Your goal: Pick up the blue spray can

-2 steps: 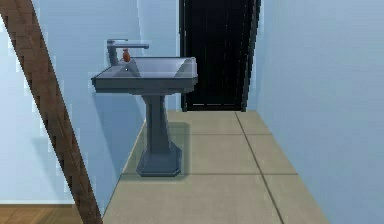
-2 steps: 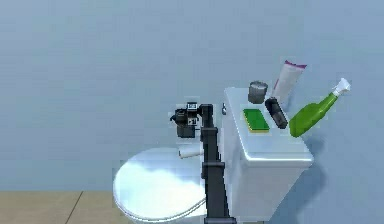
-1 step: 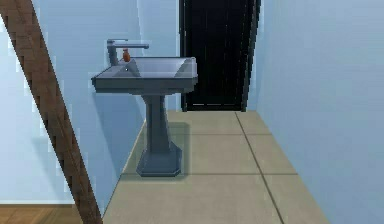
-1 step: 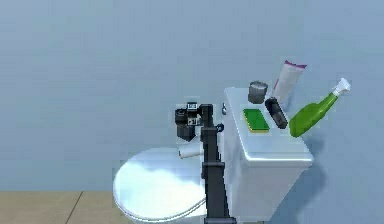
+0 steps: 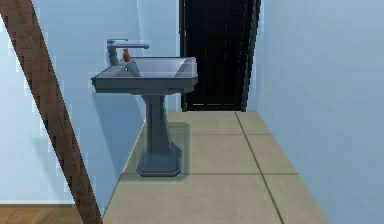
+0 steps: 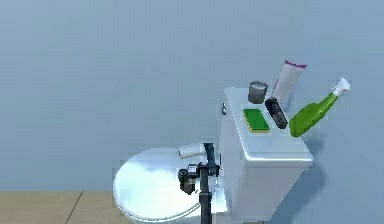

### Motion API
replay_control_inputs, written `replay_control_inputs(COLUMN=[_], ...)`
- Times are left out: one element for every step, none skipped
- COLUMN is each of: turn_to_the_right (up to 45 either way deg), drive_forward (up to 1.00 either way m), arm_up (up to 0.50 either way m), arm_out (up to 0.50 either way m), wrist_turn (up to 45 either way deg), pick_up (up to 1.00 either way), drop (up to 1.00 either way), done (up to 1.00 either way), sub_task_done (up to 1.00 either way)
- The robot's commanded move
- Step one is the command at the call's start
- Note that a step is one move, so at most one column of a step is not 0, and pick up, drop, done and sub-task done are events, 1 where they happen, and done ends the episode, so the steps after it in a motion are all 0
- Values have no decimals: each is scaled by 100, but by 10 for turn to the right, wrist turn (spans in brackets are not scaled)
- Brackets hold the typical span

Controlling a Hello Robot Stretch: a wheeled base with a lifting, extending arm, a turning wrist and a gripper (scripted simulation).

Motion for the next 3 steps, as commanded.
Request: replay_control_inputs(turn_to_the_right=[0,0,0], drive_forward=[0,0,0], arm_up=[0,10,0], arm_out=[0,0,0], wrist_turn=[0,0,0], pick_up=[100,0,0], drop=[0,0,0], done=[0,0,100], sub_task_done=[0,0,0])
